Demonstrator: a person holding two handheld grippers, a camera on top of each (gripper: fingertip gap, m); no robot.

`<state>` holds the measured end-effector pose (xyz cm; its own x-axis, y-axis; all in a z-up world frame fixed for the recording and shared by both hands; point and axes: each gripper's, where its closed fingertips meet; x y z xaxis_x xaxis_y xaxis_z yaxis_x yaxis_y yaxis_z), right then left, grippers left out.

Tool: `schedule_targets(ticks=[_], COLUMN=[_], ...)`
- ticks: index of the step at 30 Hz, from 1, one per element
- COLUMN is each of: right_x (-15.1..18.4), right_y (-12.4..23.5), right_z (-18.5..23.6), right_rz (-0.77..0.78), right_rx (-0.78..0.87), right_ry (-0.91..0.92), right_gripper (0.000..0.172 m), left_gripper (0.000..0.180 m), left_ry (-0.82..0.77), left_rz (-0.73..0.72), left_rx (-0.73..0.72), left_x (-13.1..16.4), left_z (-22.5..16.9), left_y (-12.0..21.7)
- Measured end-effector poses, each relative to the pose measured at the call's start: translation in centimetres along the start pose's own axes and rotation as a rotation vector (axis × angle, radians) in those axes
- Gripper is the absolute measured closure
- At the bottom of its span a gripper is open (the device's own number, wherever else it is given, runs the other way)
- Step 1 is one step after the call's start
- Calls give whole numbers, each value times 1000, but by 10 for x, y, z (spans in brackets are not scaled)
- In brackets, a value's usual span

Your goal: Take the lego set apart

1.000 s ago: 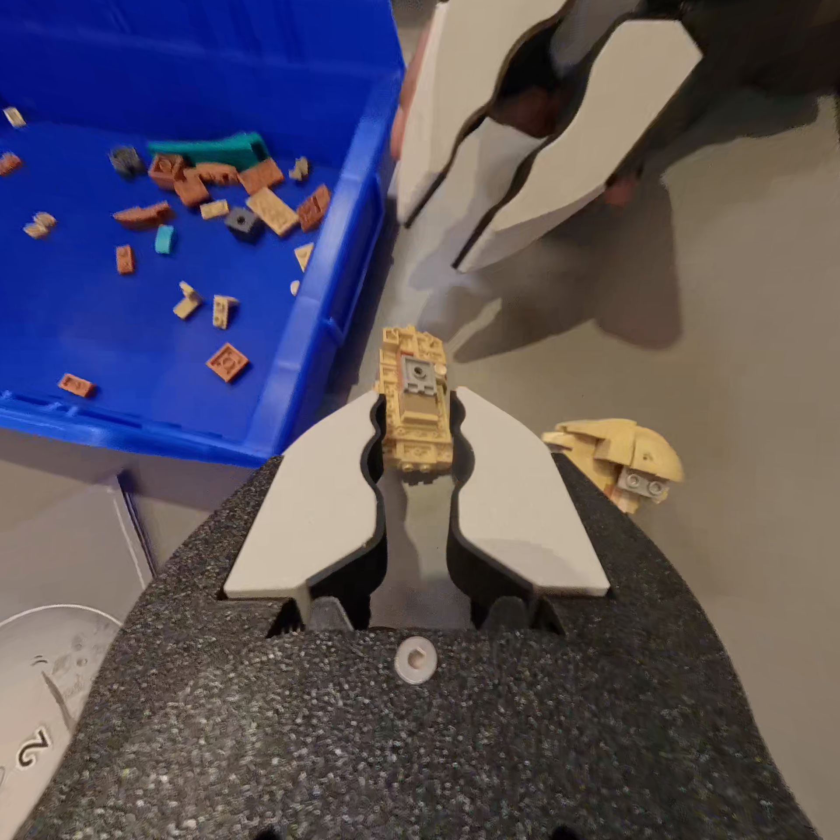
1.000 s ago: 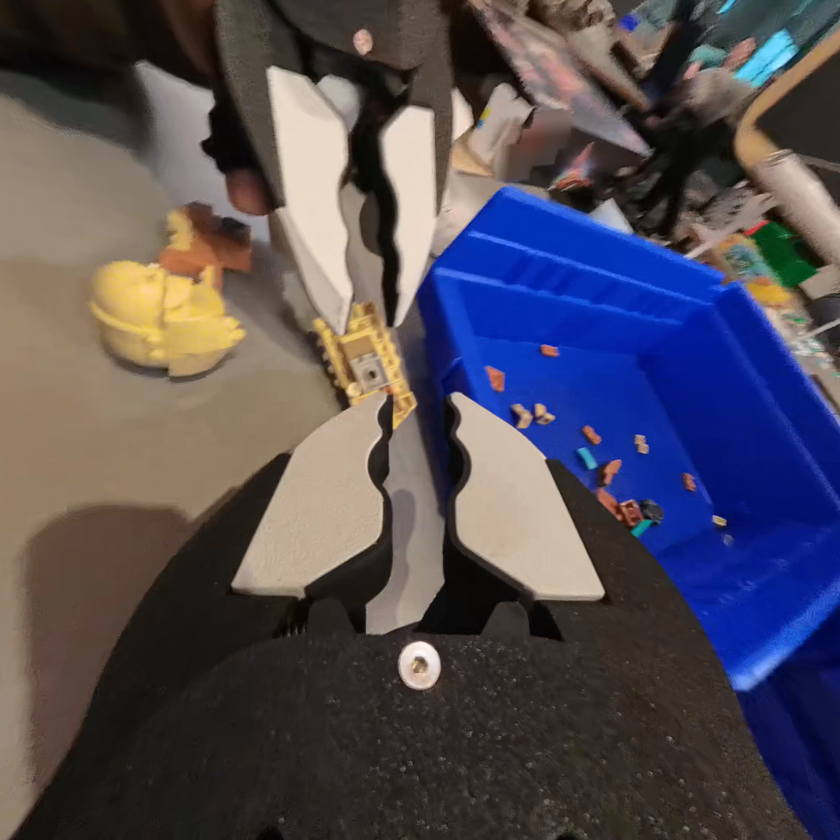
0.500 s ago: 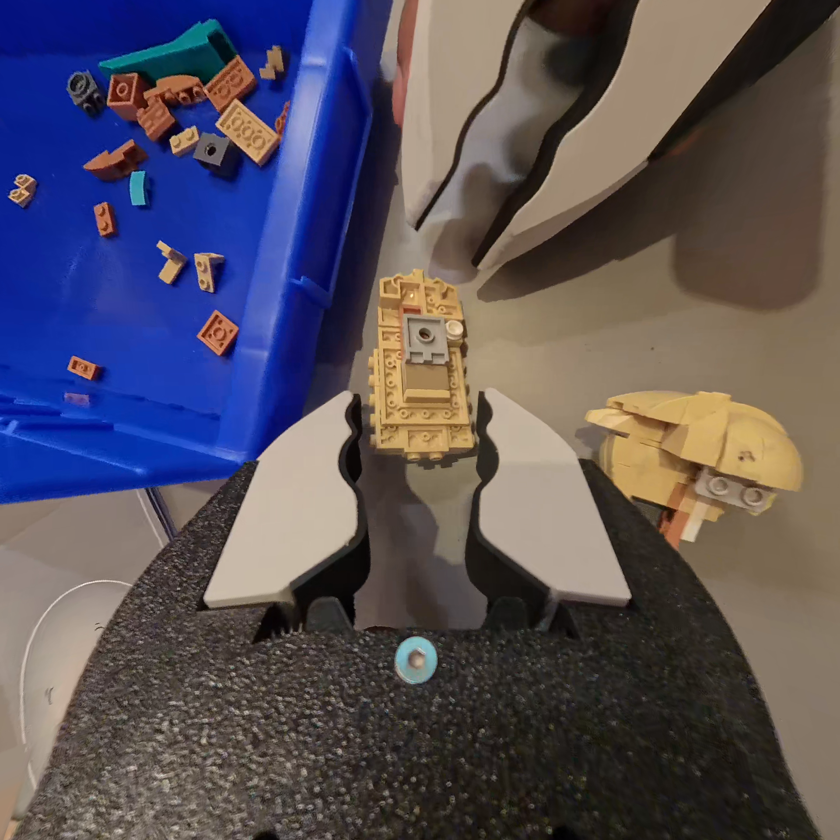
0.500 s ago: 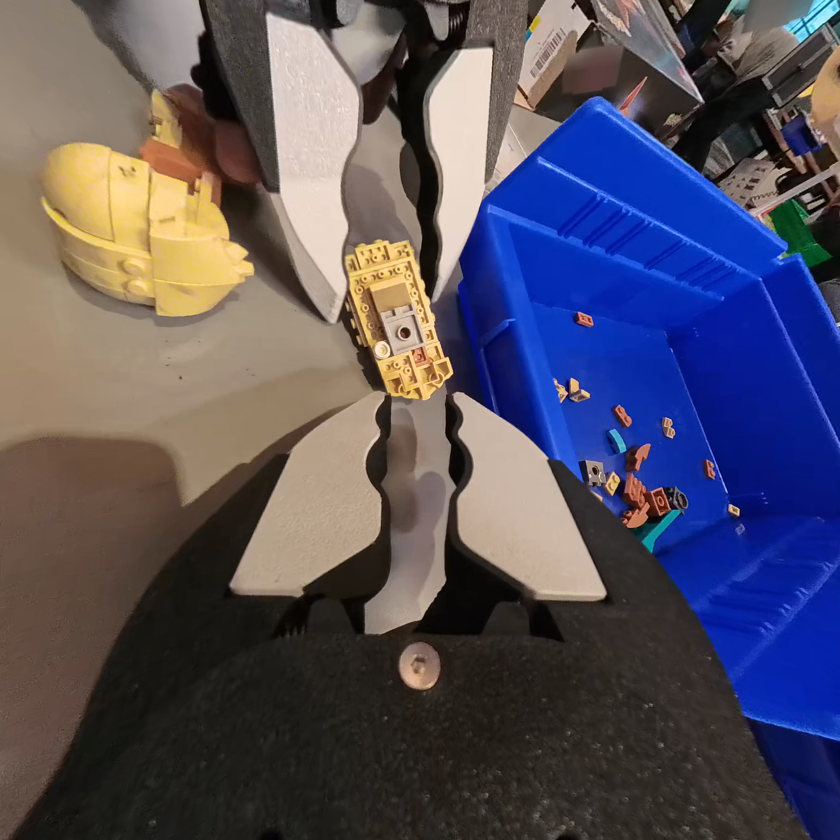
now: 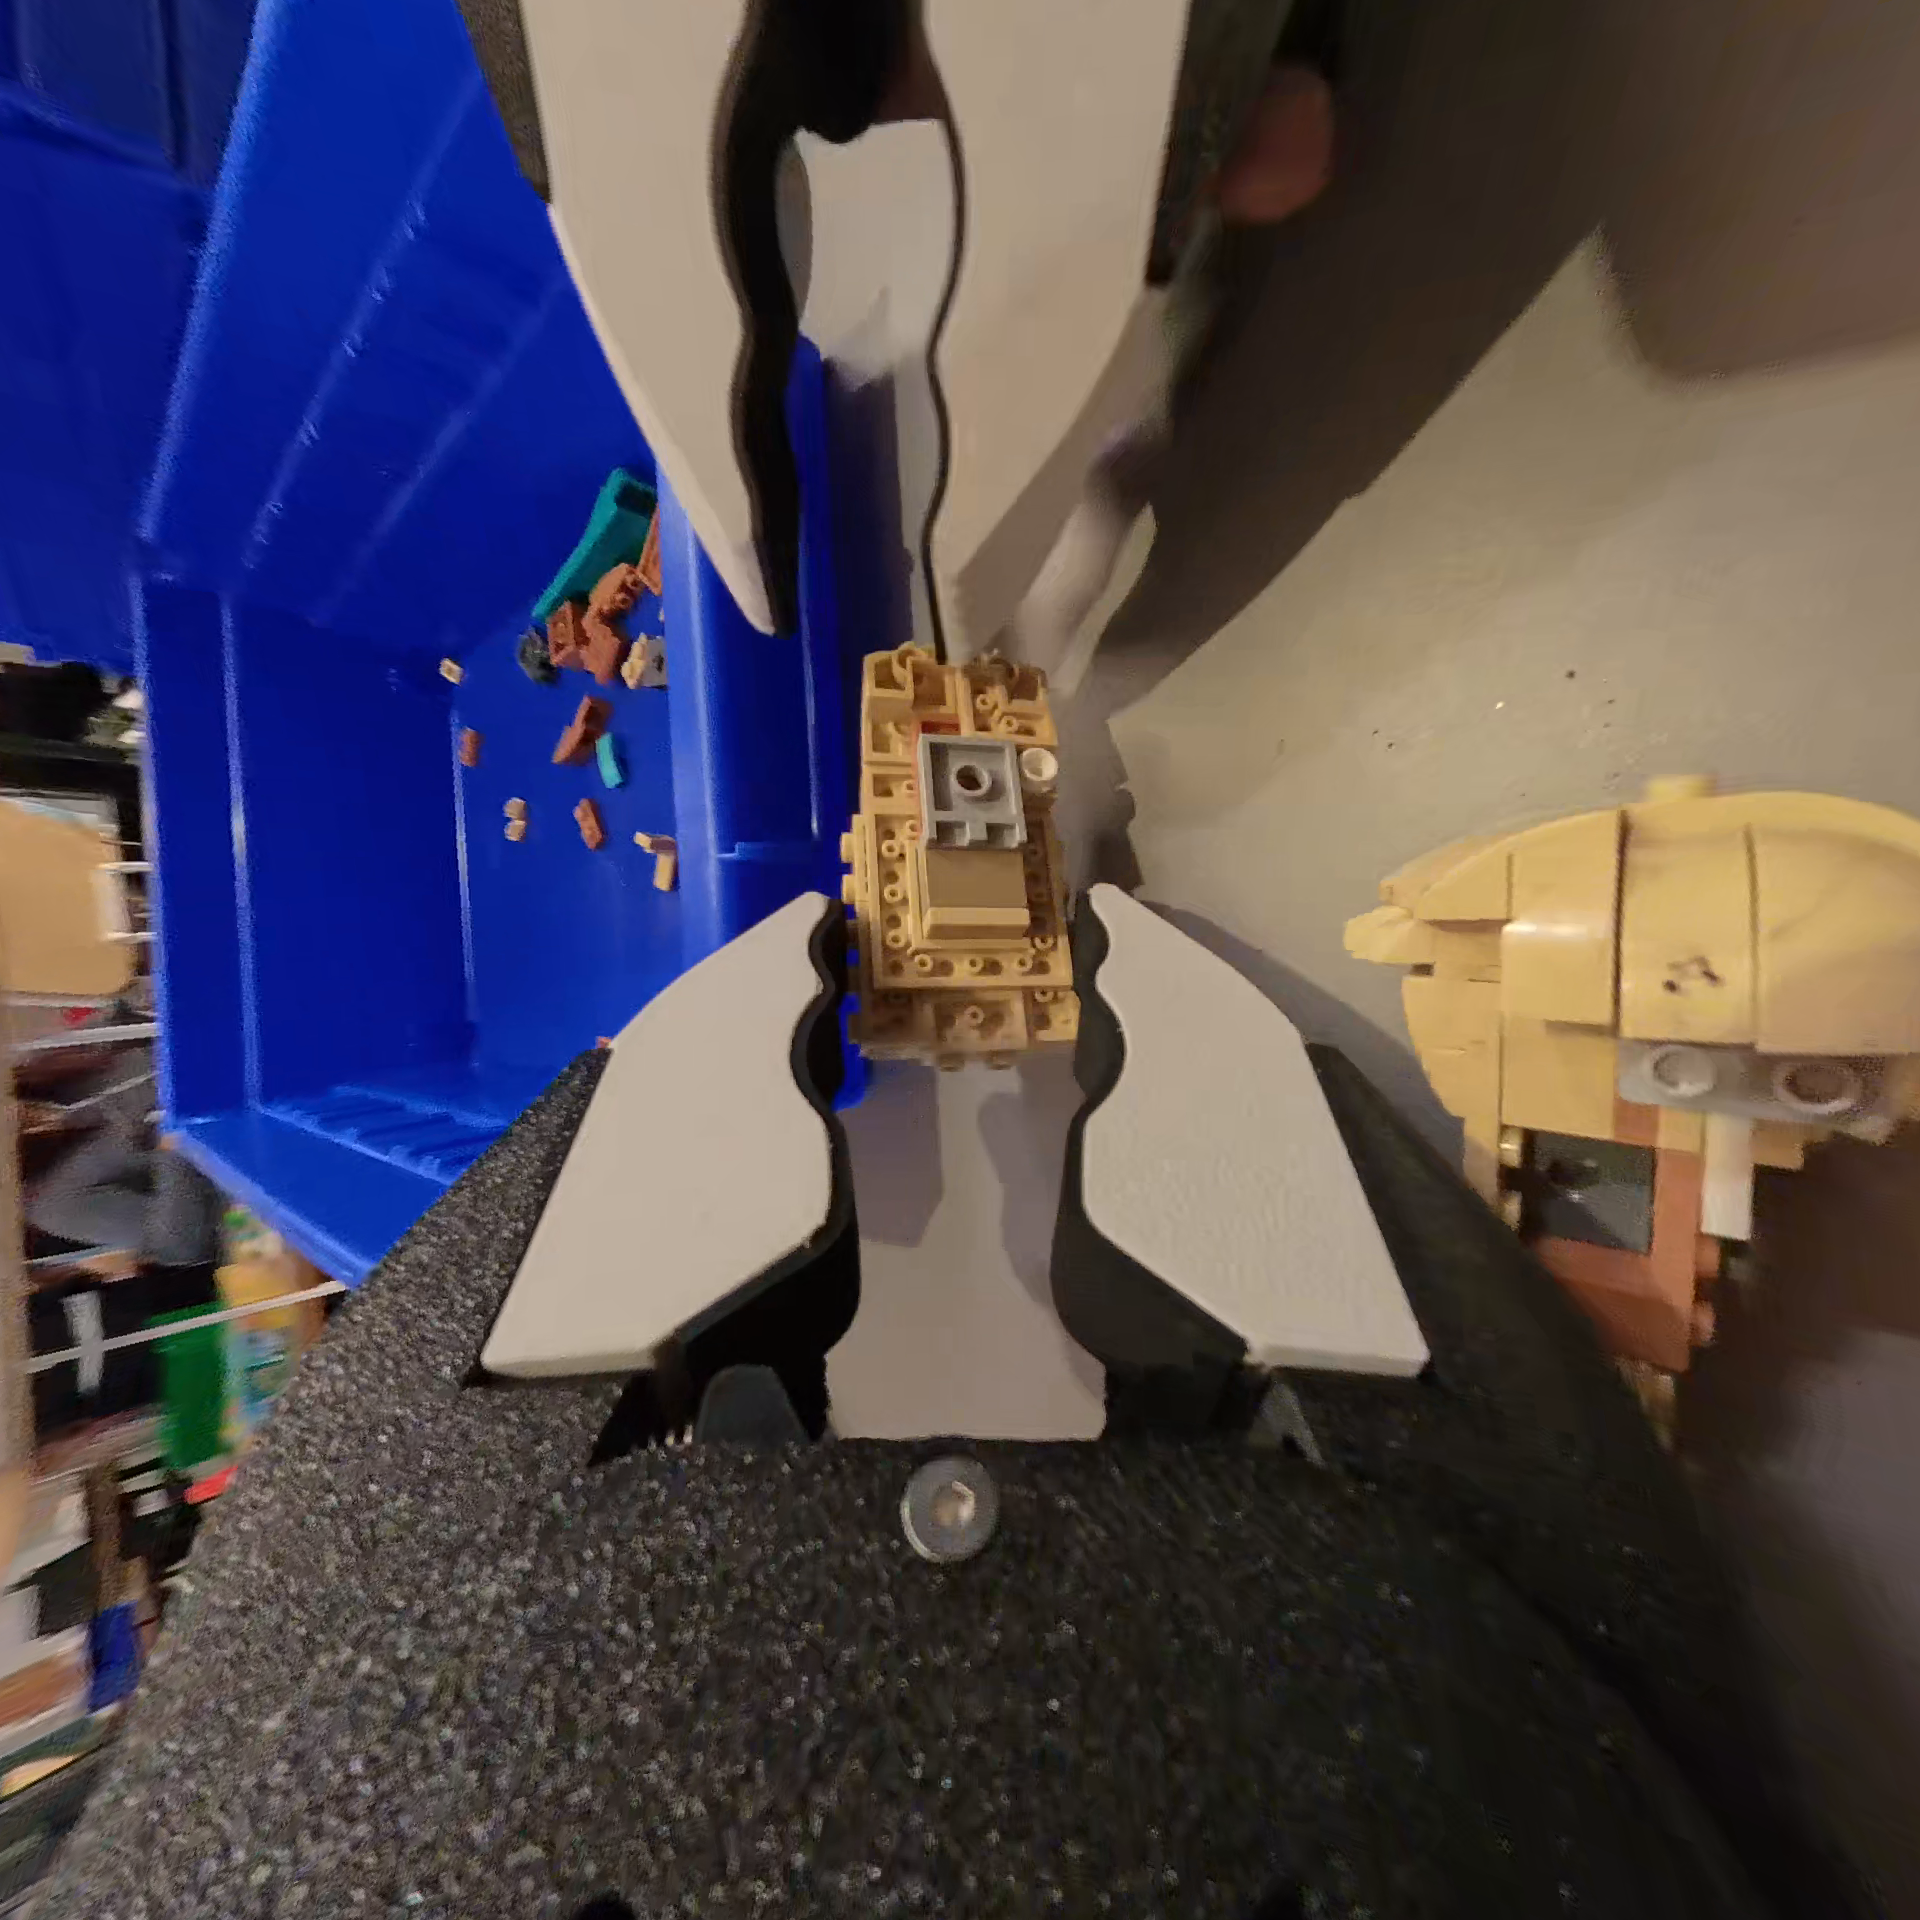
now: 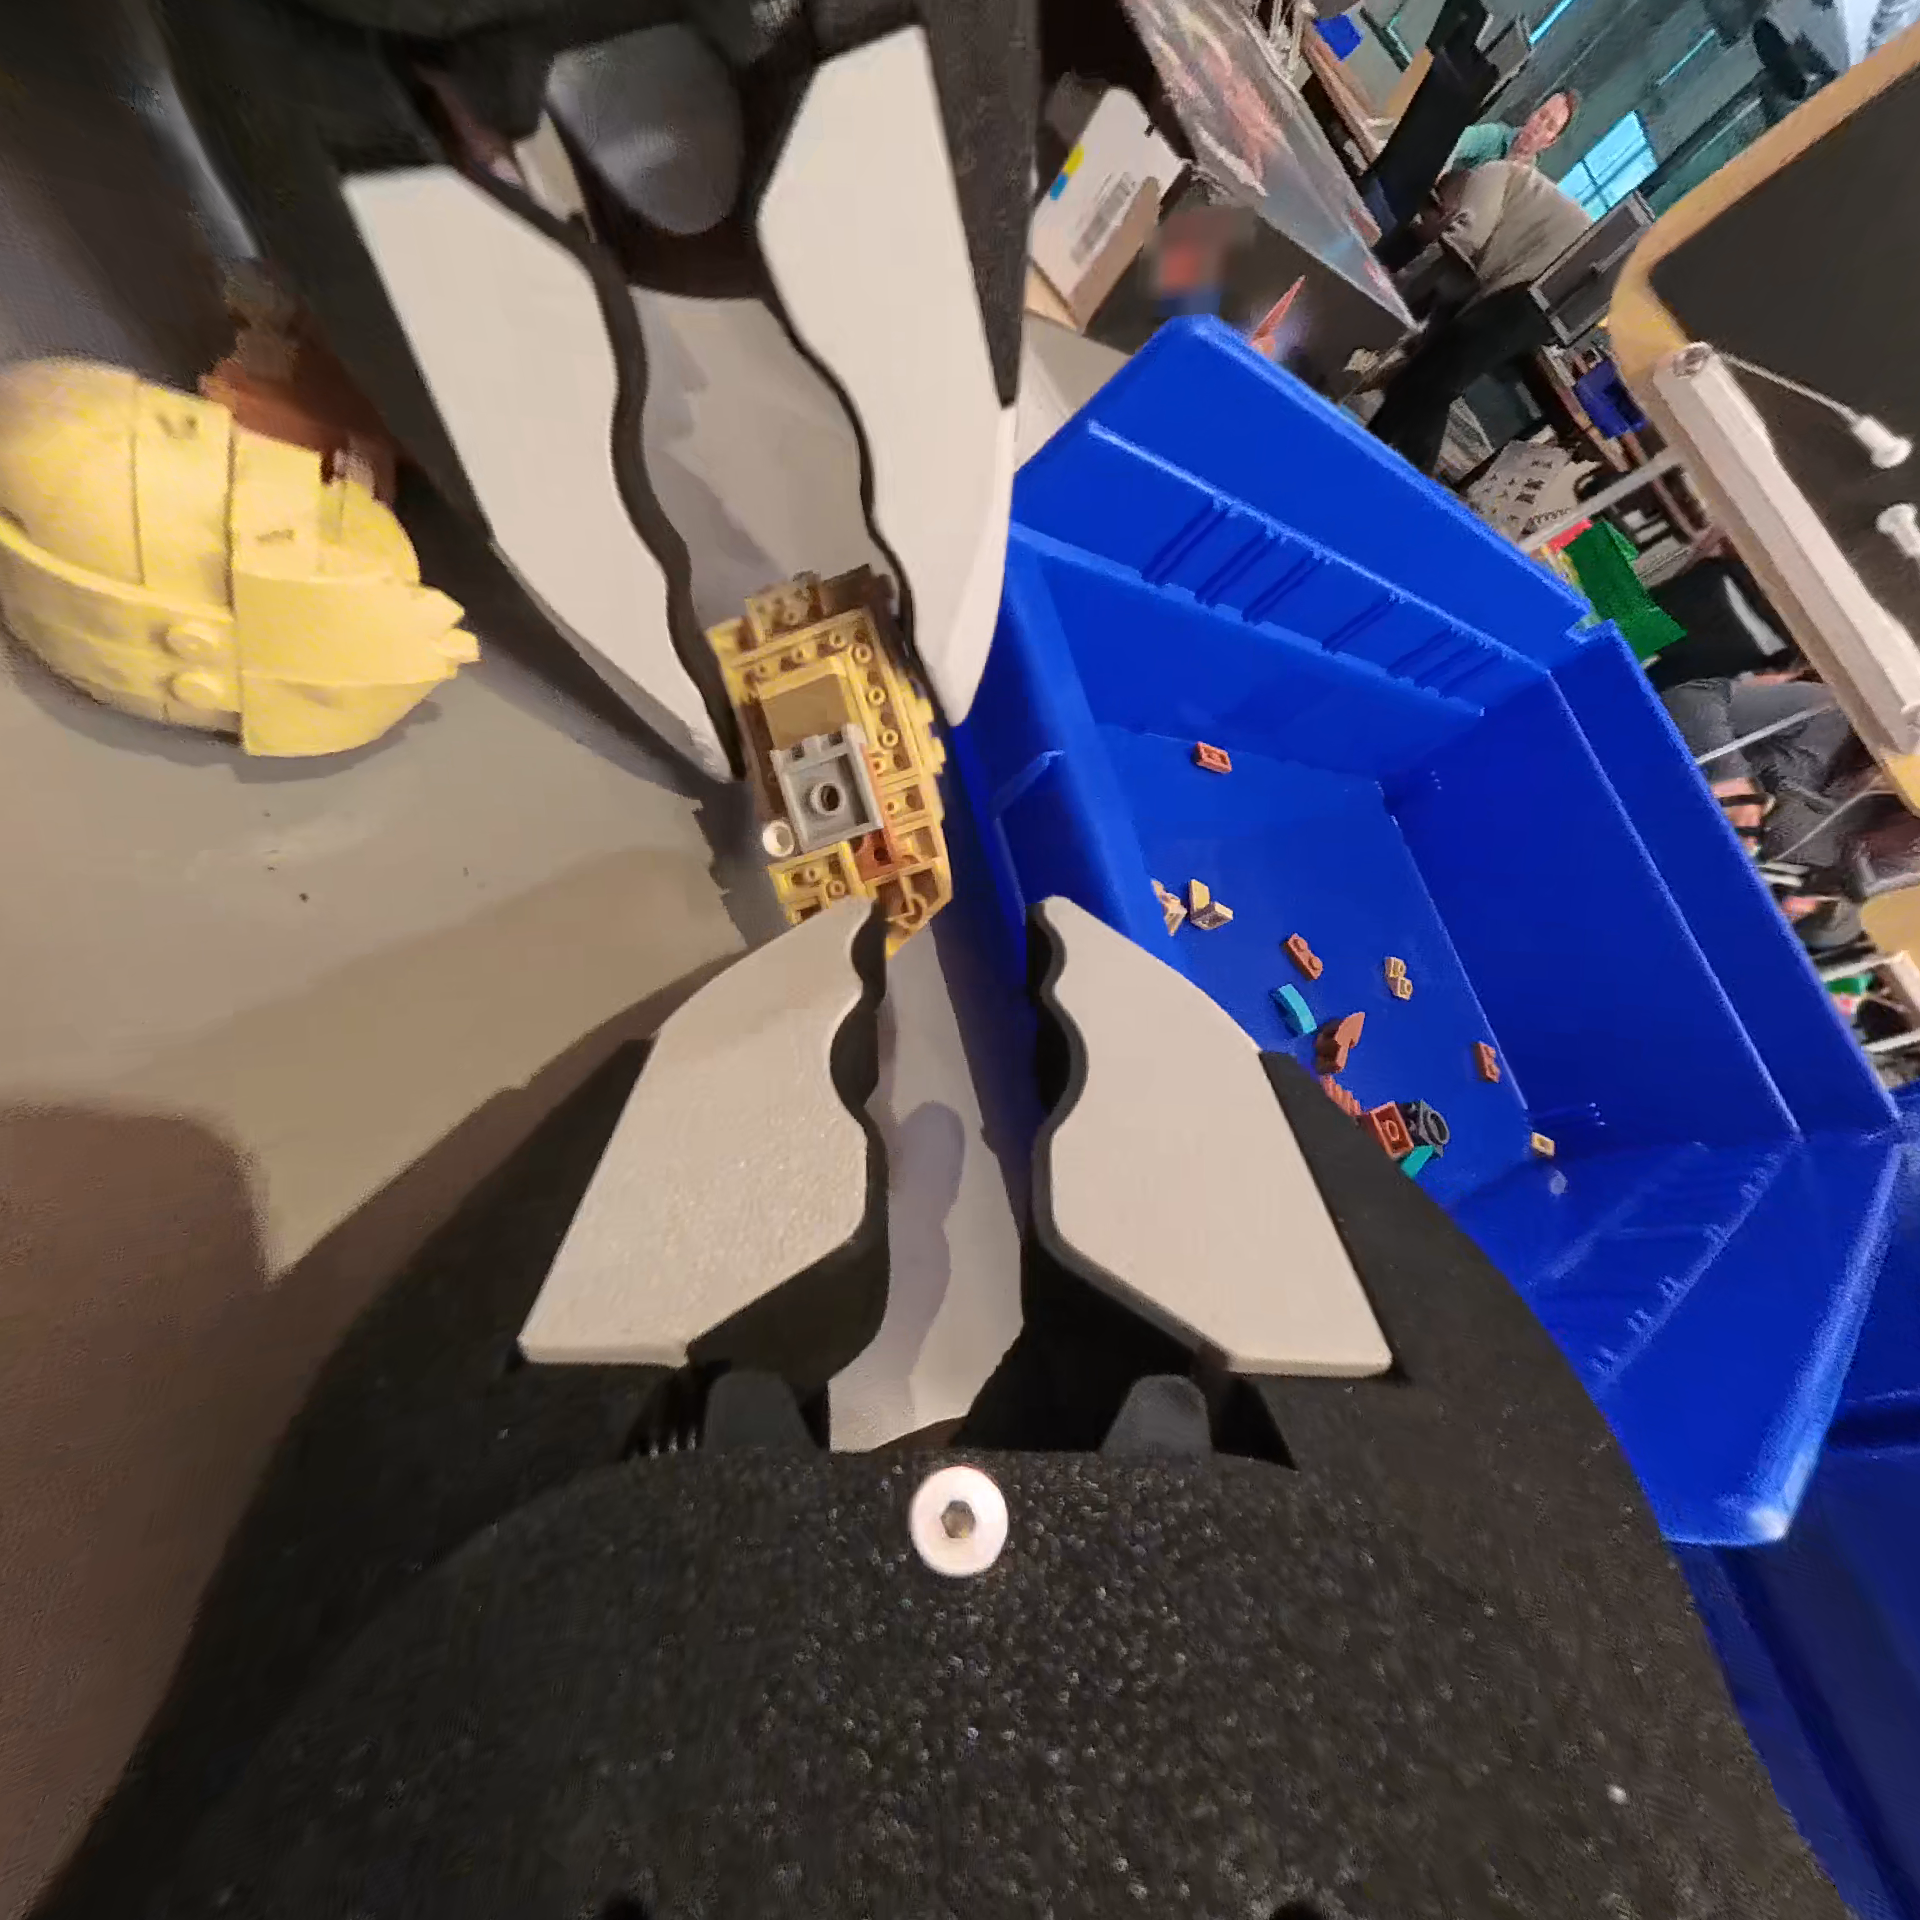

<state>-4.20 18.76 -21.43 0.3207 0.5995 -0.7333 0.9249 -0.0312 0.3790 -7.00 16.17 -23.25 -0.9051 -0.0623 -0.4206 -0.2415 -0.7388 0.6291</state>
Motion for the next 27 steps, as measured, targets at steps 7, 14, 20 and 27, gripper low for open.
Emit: schedule_targets(ticks=[7, 14, 20, 27], right_x=[-5, -3, 0, -12], right_y=[1, 0, 0, 10], right_z=[-1, 4, 6, 7], right_rz=[-21, -8, 30, -57], right_rx=[21, 24, 18, -74], right_ry=[18, 74, 113, -31], right_gripper=[155, 160, 163, 163], left_gripper=[139, 139, 139, 139], left_ry=[-52, -84, -103, -110], left_rz=[11, 11, -5, -43], left_rx=[-55, -61, -58, -69], left_x=[-2, -7, -11, -14], left_z=[4, 2, 0, 4], left_y=[0, 0, 0, 5])
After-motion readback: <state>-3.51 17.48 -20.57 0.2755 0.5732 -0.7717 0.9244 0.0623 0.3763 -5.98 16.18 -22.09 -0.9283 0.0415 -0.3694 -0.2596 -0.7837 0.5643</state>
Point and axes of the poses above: each gripper's, where its closed fingertips meet, y back along the fingers, x out of its underside, z = x × y across the jaws, and after that the axes turned 3 degrees about -z, right-handed
